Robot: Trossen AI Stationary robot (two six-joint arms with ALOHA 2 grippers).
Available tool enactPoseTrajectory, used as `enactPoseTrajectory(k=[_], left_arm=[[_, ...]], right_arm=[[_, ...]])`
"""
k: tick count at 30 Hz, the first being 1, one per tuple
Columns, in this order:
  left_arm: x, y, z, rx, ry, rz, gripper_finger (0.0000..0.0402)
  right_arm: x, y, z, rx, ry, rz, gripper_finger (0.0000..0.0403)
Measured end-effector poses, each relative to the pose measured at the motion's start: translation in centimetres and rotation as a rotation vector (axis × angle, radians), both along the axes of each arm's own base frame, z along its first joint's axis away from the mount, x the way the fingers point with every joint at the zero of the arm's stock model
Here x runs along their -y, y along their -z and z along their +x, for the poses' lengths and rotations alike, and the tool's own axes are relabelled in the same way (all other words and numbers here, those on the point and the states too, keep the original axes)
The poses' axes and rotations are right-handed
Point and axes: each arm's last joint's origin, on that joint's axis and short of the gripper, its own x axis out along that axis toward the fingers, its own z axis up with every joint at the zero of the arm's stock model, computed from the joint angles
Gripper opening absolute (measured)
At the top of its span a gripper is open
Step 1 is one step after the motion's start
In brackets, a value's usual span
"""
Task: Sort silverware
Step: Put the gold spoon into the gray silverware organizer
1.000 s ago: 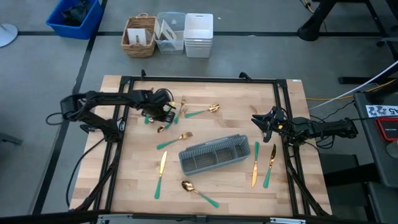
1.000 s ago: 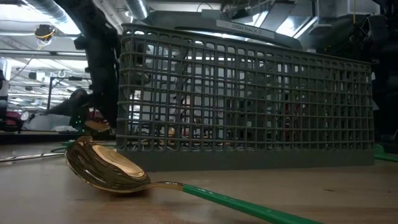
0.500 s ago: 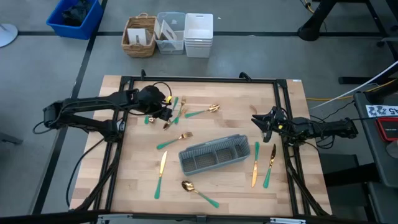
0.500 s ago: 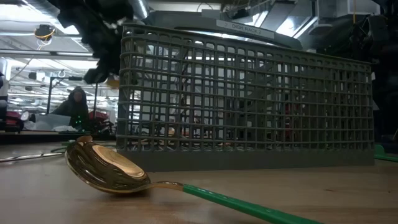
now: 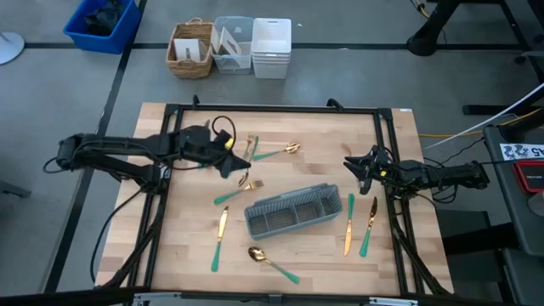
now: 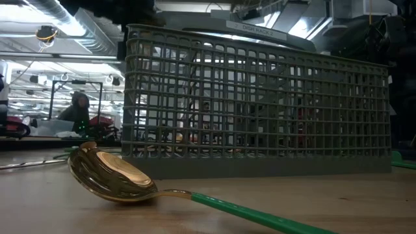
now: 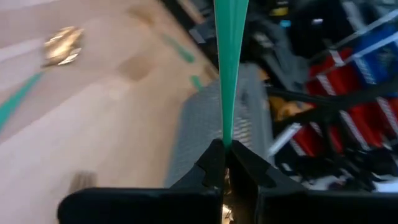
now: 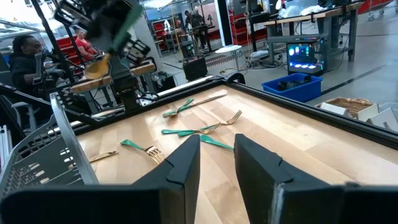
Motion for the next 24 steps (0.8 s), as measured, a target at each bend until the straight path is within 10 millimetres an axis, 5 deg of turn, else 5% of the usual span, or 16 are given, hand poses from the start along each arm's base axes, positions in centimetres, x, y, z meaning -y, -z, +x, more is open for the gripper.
enactPoseTrajectory(k=[15, 24], left_arm=[[5.7, -1.4, 0.5, 0.172, 0.073, 0.191, 0.0005], [8.9, -0.7, 3.3, 0.337, 0.129, 0.289, 0.0005]], right_arm=[[0.0, 0.0, 0.0, 0.003, 0.001, 0.0, 0.0101], [0.4, -0.1, -0.2, 0.017, 0.17, 0.009, 0.0101]])
